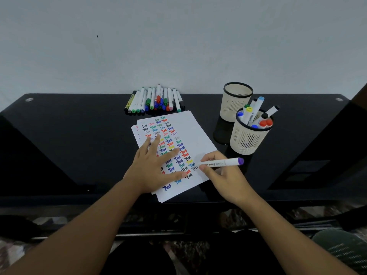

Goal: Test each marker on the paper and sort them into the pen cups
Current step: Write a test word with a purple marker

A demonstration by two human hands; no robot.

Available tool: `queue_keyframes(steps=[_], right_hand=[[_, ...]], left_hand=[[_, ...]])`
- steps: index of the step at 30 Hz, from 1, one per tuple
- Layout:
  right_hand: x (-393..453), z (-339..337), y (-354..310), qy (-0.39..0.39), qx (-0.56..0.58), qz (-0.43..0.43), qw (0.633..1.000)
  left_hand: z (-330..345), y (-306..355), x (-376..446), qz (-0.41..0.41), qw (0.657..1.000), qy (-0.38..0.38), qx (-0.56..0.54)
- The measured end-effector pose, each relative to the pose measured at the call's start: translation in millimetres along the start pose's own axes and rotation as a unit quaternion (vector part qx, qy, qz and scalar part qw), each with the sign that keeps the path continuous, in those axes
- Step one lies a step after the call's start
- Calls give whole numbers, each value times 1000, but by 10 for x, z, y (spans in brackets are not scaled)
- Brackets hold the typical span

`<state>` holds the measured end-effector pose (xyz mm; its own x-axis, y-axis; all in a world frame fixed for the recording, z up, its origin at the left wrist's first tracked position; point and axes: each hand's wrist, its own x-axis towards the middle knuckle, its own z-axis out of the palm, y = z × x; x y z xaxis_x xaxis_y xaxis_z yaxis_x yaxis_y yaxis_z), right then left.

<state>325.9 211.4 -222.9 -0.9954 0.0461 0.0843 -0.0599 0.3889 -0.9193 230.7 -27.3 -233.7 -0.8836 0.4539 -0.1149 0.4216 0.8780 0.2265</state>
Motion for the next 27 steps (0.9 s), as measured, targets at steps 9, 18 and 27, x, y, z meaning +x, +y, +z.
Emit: queue_keyframes(steps=[9, 18, 27], right_hand=[[-101, 13, 51, 19, -41, 25, 999], [-104, 15, 49, 6, -82, 17, 996], [-96, 26, 74, 8, -106, 4, 994]], left_hand=[[5, -1, -2, 2, 1000, 2, 1], [4, 4, -12, 0, 1000, 1, 5], [7, 3, -14, -1, 1000, 1, 7]])
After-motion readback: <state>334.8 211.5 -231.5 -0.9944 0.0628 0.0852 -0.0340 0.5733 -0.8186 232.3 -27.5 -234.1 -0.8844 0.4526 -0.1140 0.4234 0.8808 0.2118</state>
